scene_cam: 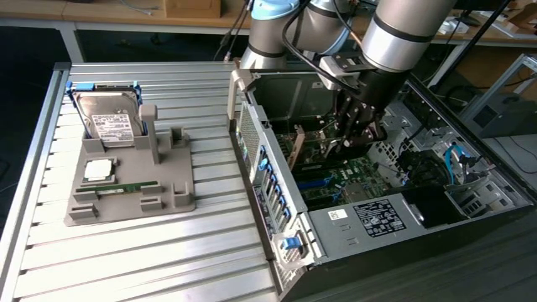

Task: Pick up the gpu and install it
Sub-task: 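Insert the gpu into the slot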

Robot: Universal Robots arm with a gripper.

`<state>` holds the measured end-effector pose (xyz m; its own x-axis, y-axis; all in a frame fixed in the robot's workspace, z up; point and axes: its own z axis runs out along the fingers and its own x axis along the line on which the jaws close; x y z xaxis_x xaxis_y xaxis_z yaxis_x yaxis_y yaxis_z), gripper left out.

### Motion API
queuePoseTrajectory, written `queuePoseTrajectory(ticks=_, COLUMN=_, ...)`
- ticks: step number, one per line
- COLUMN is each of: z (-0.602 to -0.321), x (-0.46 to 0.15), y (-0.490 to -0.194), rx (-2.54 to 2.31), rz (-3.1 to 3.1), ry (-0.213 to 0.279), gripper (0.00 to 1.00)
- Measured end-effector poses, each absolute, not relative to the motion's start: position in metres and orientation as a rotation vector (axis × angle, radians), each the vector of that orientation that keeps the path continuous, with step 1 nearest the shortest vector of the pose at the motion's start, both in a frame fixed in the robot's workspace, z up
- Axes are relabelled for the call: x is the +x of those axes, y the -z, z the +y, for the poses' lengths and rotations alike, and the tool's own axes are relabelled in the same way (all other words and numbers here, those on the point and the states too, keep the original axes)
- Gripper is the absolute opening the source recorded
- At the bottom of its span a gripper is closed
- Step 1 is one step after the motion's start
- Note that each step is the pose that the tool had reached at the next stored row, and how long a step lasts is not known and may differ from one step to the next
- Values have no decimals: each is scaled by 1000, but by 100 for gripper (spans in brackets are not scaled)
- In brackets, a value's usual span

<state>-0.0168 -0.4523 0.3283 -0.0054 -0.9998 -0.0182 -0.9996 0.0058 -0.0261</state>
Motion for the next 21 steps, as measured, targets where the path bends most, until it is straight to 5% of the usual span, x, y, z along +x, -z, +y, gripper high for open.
queuePoseTrajectory(ticks=21, z=-460, x=-29, y=-317, rx=-2193, rz=2205, ry=9, gripper=27)
